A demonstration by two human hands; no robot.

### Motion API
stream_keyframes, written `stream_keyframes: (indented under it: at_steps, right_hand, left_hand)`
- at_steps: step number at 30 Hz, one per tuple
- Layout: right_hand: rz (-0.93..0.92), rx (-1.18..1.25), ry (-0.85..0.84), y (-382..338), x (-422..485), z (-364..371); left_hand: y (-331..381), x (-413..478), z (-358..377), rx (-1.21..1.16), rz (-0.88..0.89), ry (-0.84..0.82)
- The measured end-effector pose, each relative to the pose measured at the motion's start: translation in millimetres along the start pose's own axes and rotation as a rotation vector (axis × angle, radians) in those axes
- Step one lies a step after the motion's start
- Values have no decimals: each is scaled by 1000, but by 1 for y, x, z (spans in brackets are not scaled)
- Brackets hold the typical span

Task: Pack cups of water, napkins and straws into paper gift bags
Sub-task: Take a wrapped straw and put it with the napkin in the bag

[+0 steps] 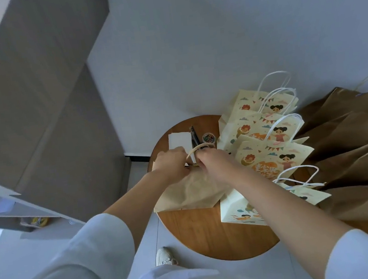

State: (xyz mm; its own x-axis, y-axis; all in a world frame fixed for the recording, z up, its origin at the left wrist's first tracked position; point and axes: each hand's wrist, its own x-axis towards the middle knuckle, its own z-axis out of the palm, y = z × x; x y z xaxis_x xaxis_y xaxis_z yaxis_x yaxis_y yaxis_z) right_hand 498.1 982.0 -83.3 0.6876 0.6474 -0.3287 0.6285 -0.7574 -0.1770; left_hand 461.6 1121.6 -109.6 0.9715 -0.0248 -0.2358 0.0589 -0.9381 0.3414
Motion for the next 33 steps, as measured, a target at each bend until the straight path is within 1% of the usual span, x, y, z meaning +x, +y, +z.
stream_keyframes:
  at_steps: [3,6,8,13,19,23,27,30,33]
  right_hand:
    - [-8,-9,10,3,7,-3]
    - [-16,-2,25,5,12,-5]
    - [-7,-5,0,5,16,-5]
    - [5,-80,-112,2,26,-6]
    - [42,-22,-132,2,37,-3]
    - [20,52,-87,9,37,4]
    - [38,40,-75,10,36,8]
    - [7,39,-63,9,32,4]
    - [0,58,-71,6,31,-1]
  left_hand:
    - [0,7,0,56,19,-16]
    - [-1,10,3,57,35,-34]
    - [-2,11,3,54,52,-55]
    - [-9,11,5,-24,-15,-106]
    - [-16,14,5,-87,-22,-126]
    - [-20,19,8,-127,-54,-154]
    - [-16,18,7,-115,-57,-147]
    - [-17,18,10,-137,-41,-145]
    - [-17,16,10,-199,-34,-84]
